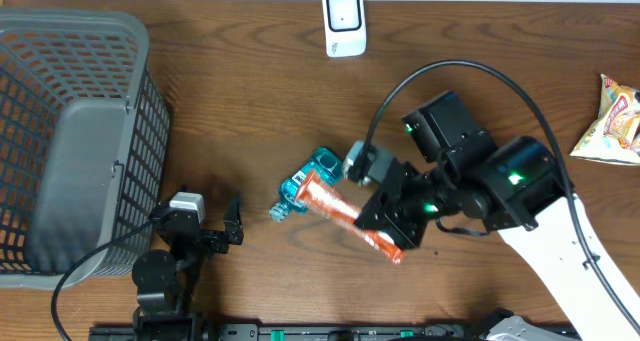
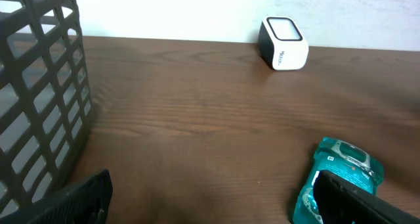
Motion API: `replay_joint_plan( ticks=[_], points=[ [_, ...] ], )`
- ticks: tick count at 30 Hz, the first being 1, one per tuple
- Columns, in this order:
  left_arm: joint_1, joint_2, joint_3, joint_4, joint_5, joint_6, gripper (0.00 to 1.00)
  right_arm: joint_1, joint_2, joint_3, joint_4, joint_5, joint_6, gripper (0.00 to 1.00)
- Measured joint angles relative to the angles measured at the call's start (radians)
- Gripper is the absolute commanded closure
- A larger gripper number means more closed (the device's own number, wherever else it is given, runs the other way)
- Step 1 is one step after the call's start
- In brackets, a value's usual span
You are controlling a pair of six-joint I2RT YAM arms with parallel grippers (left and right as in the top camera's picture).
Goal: Scan the item barcode
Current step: 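Lift the candy bar and pull it rightward with the right gripper, then hold the candy bar up to the scanner with the right gripper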
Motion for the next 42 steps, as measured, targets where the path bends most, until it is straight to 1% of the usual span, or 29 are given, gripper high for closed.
replay_joint_plan(
  ticks=[4, 7, 13, 19, 23, 27, 32, 36, 38, 40, 42],
  points=[
    [0.0, 0.0, 0.0, 0.0, 0.0, 0.0, 0.02, 0.0, 0.0, -0.099, 0.166, 0.255, 0.135, 0.99],
    [0.0, 0.0, 0.0, 0.0, 0.0, 0.0, 0.02, -0.001, 0.001, -0.194, 0.325, 0.407, 0.195, 0.99],
    [0.0, 0.0, 0.0, 0.0, 0.0, 0.0, 0.02, -0.001, 0.001, -0.336, 0.597, 0.625, 0.237, 0.99],
    [0.0, 0.0, 0.0, 0.0, 0.0, 0.0, 0.02, -0.01, 0.021, -0.395, 0.84, 0.824, 0.235, 0.98],
    [0.0, 0.0, 0.0, 0.0, 0.0, 0.0, 0.02, -0.041, 0.09, -0.4, 1.009, 0.884, 0.161, 0.99],
    [0.0, 0.0, 0.0, 0.0, 0.0, 0.0, 0.02, -0.074, 0.201, -0.403, 1.234, 0.937, 0.052, 0.99],
    [0.0, 0.0, 0.0, 0.0, 0.0, 0.0, 0.02, -0.101, 0.35, -0.407, 1.514, 1.051, -0.083, 0.99],
    [0.0, 0.0, 0.0, -0.001, 0.0, 0.0, 0.02, -0.114, 0.497, -0.407, 1.859, 1.17, -0.254, 0.99],
    [0.0, 0.0, 0.0, 0.0, 0.0, 0.0, 0.02, -0.119, 0.561, -0.403, 1.976, 1.205, -0.334, 0.99],
    [0.0, 0.0, 0.0, 0.0, 0.0, 0.0, 0.02, -0.122, 0.621, -0.39, 2.054, 1.224, -0.408, 0.99],
    [0.0, 0.0, 0.0, 0.0, 0.0, 0.0, 0.02, -0.124, 0.693, -0.348, 2.081, 1.241, -0.482, 0.99]
  ],
)
